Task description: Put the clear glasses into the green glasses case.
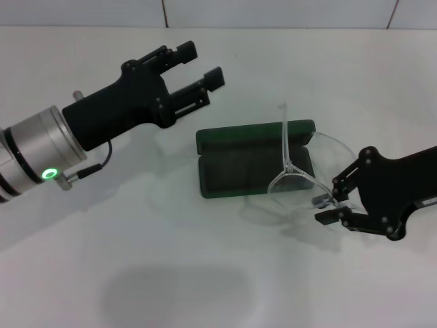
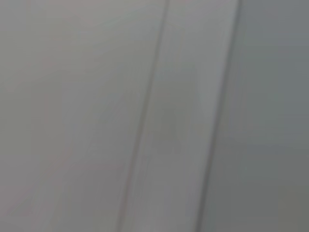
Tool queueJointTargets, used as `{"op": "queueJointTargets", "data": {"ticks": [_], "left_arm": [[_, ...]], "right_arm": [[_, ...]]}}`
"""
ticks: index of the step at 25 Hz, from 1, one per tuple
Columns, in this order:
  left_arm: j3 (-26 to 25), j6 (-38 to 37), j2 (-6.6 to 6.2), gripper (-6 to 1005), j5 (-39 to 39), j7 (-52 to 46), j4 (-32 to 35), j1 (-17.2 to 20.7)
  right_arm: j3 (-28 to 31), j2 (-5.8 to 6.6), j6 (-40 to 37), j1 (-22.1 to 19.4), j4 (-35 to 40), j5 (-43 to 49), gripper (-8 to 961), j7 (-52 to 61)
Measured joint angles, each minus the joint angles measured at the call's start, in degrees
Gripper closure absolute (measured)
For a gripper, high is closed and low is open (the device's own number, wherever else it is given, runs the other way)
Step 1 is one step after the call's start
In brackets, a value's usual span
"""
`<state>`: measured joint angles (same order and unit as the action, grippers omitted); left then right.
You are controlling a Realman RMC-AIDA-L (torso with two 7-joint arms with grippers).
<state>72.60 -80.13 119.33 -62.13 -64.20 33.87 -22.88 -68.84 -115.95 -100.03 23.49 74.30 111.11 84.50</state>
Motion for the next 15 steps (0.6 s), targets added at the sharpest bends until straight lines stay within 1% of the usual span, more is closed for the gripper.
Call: {"op": "queueJointTargets", "data": {"ticks": [3,8,9,11,12,15], "left_arm": [[0.2,-3.5,-0.22,382,-0.6,0.2,0.0,-0.2],[0.5,-8.1,-0.44,259,-2.1,-0.3,-0.1,-0.9],[0.5,-8.9,-0.49,260,-2.4,-0.4,-0.2,-1.2],[0.5,-9.6,-0.52,262,-2.6,-0.5,-0.3,-1.4],[0.5,-11.0,-0.52,264,-2.8,-0.7,-0.3,-1.9],[0.6,-11.7,-0.53,266,-3.0,-1.4,-0.4,-2.6]], "right_arm": [[0.3,0.16,2.3,-0.4,-7.1,-5.7,825,-11.9],[0.5,0.22,2.9,-1.3,-16.9,-14.5,825,-34.7],[0.5,0.17,2.9,-1.4,-18.4,-15.5,825,-37.9],[0.5,0.13,2.9,-1.3,-20.2,-16.6,825,-41.1],[0.5,0.13,2.9,-1.0,-21.0,-16.9,825,-42.0],[0.5,0.09,3.0,-0.6,-22.1,-17.2,825,-43.2]]}}
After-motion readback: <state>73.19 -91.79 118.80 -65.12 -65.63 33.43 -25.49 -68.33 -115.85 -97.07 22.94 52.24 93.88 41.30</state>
